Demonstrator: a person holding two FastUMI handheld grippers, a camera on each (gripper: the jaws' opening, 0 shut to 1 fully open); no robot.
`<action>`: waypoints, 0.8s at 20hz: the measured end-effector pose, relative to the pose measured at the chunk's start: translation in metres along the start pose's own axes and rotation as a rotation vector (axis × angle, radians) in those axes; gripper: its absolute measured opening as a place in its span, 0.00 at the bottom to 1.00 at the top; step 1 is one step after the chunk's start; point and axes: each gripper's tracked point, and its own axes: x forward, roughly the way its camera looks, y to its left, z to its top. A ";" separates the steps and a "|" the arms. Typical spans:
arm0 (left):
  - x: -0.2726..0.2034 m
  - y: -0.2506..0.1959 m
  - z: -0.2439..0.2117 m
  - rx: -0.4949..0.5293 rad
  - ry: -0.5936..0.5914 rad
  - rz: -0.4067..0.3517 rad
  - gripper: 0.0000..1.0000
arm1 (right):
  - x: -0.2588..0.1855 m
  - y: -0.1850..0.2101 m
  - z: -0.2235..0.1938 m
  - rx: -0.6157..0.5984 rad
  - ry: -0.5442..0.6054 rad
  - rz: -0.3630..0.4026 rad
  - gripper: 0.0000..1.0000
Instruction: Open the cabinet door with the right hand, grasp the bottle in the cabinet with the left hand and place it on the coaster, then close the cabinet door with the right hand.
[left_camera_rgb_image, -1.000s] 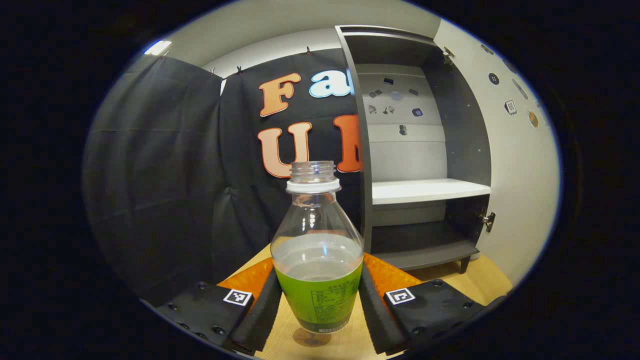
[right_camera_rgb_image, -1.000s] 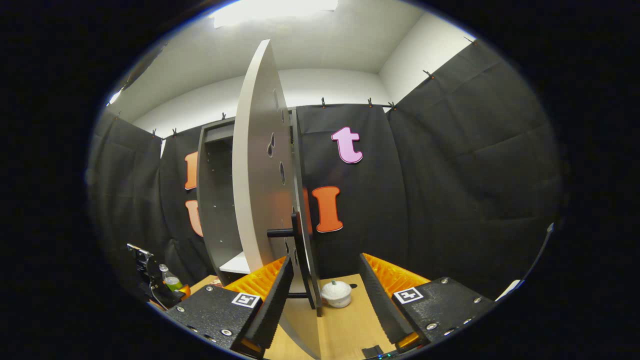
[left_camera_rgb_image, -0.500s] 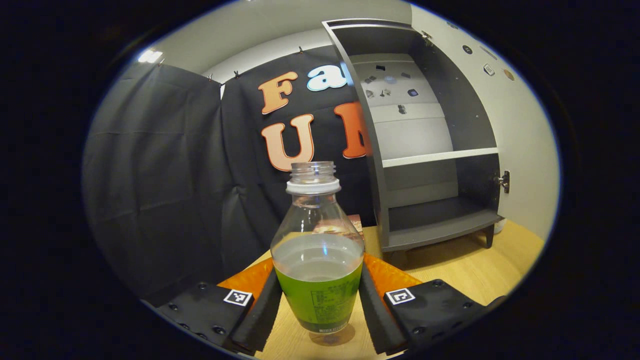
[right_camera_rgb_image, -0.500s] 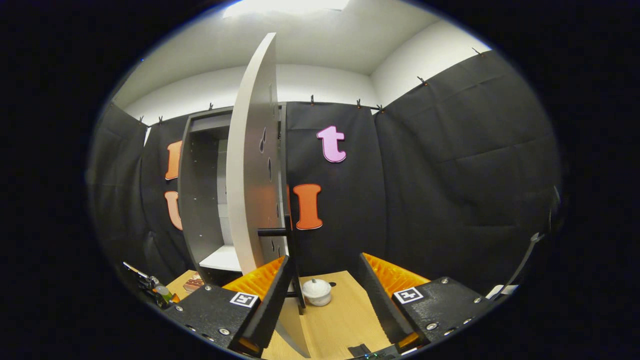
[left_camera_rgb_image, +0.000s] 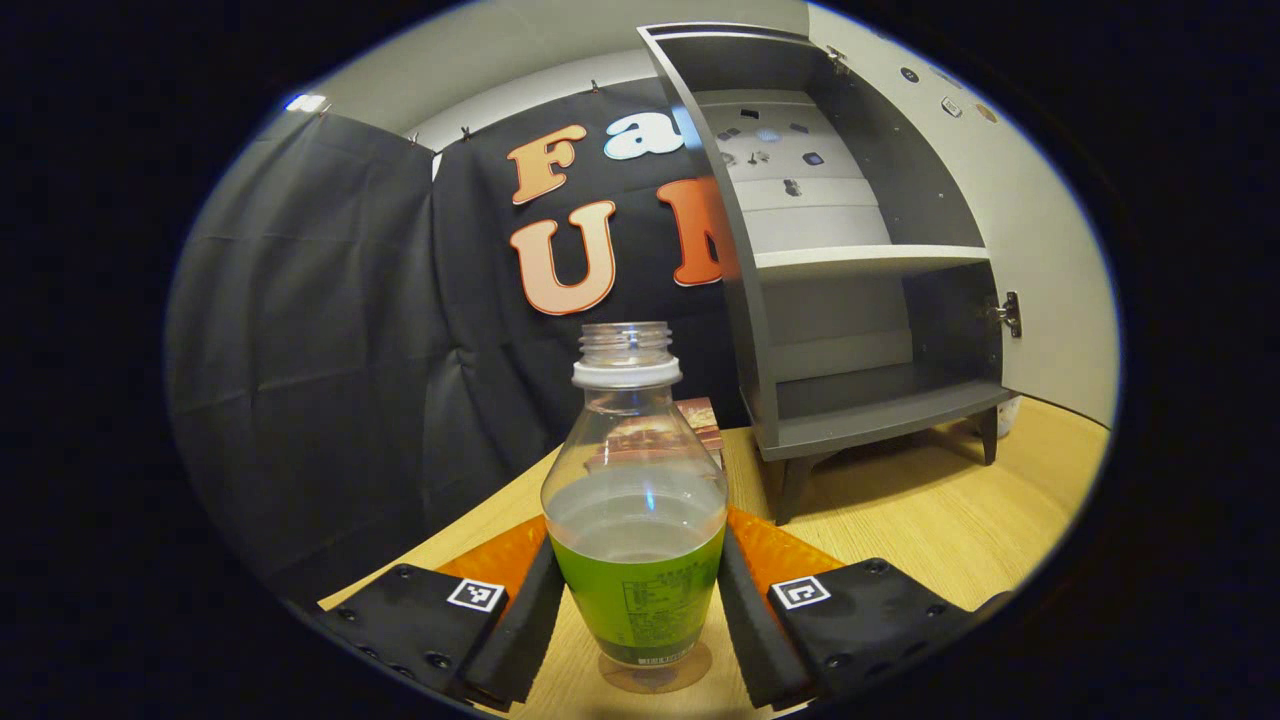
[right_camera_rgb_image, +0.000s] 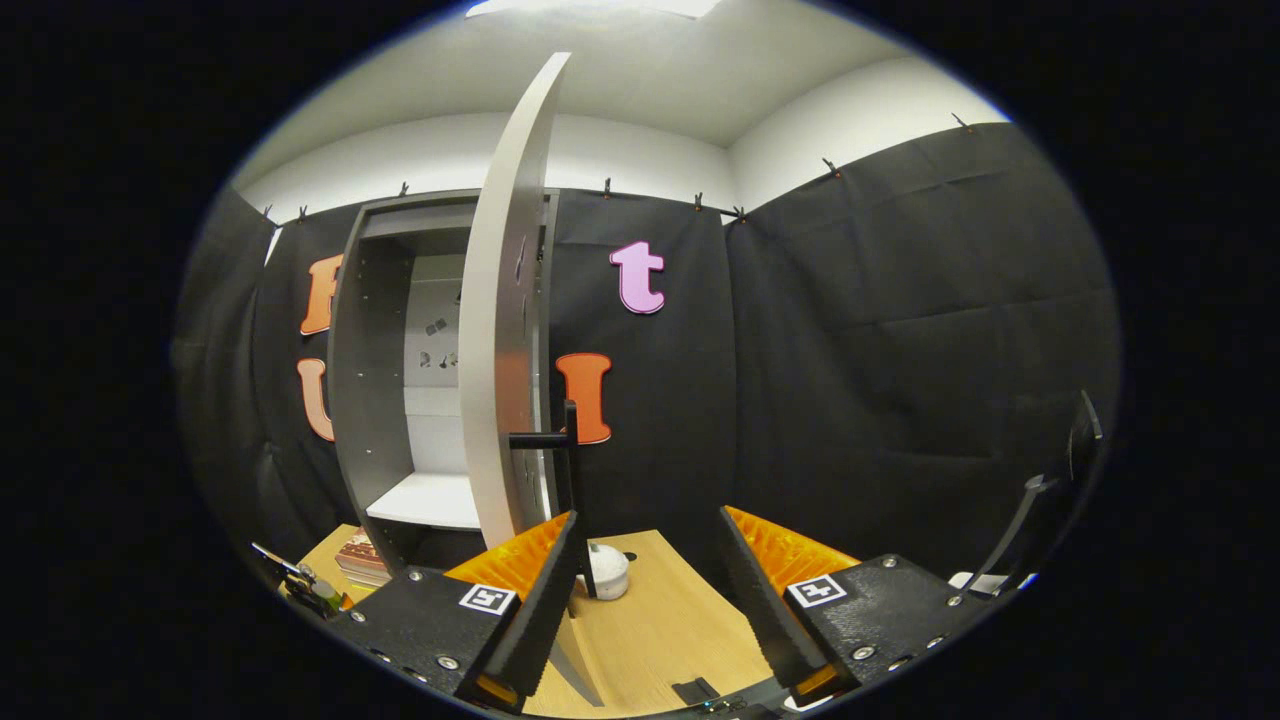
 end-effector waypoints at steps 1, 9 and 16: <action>0.002 -0.001 -0.006 -0.003 0.007 -0.003 0.82 | 0.000 -0.001 0.002 0.005 0.002 -0.010 0.83; 0.006 -0.004 -0.040 -0.028 0.065 -0.025 0.83 | -0.009 -0.015 0.002 -0.007 0.008 -0.065 0.83; 0.004 0.004 -0.053 -0.043 0.061 -0.024 0.82 | -0.009 -0.006 0.000 -0.019 0.009 -0.048 0.83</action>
